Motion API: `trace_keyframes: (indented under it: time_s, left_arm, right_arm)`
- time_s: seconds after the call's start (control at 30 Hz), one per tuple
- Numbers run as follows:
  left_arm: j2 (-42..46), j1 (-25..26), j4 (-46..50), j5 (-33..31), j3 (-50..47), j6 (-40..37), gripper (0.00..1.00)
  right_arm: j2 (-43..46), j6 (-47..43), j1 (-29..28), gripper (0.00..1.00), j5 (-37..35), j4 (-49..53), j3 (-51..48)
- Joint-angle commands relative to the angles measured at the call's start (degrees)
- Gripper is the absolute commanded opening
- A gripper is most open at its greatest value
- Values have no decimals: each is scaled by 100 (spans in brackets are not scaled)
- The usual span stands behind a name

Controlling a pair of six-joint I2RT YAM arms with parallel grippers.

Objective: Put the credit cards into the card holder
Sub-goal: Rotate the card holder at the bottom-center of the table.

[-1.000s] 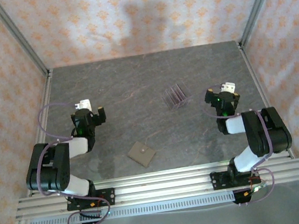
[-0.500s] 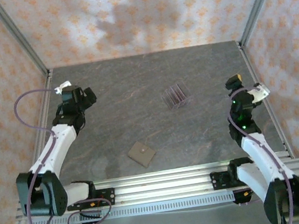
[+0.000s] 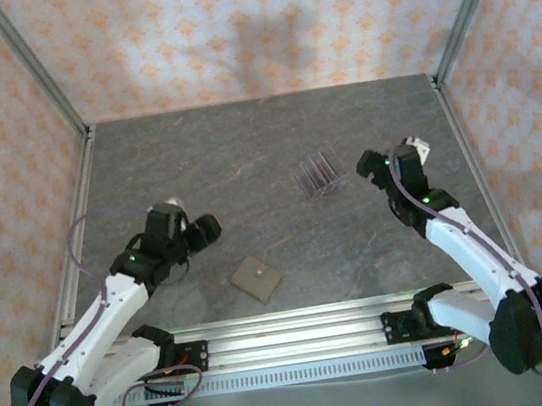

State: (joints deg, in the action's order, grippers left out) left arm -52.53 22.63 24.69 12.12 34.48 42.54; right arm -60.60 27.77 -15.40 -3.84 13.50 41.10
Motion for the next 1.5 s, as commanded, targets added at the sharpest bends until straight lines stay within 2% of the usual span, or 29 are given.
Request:
trace_keyframes:
  time_s: [0.0,0.1,0.2,0.37,0.6,0.77,0.97,1.13,1.2,1.3,1.47]
  left_arm:
    - [374,620,150,230,-487,1055,67]
    - [330,1193,-318,319,-969,1657,61]
    - [-11,1710,-690,292,-1076,1961,60]
    - [-456,2028,-1086,160,-1114,2367,50]
    - [-1249,2061,-1738,76,-1110,2460,41]
    - [-1569,2070,-1856,-165,-833,2089,41]
    - [-2651,2045,-2199,-200,38,1378,41]
    - [-3848,2025,-2468,150,1104,779,40]
    - [-4055,2017,-2393,186,1362,718,37]
    - [-3785,2025,-2251,-2,1317,740,37]
    - [-2880,2035,-1693,-223,817,745,38]
  right_arm:
    - [-145,-138,-453,99,113,468,233]
    - [-299,-132,-813,99,65,470,333]
    - [-382,-138,-985,99,83,474,432]
    - [-361,-184,-1129,99,182,569,546]
    - [-213,-208,-1150,99,468,655,548]
    - [-154,-281,-1158,99,557,770,596]
    - [-163,-251,-1152,99,667,720,553]
    - [-104,-290,-1158,99,757,742,477]
    - [-76,-273,-1189,99,754,780,442]
    - [-66,-271,-1413,99,511,925,435]
    - [-348,-115,-2134,100,121,1019,509]
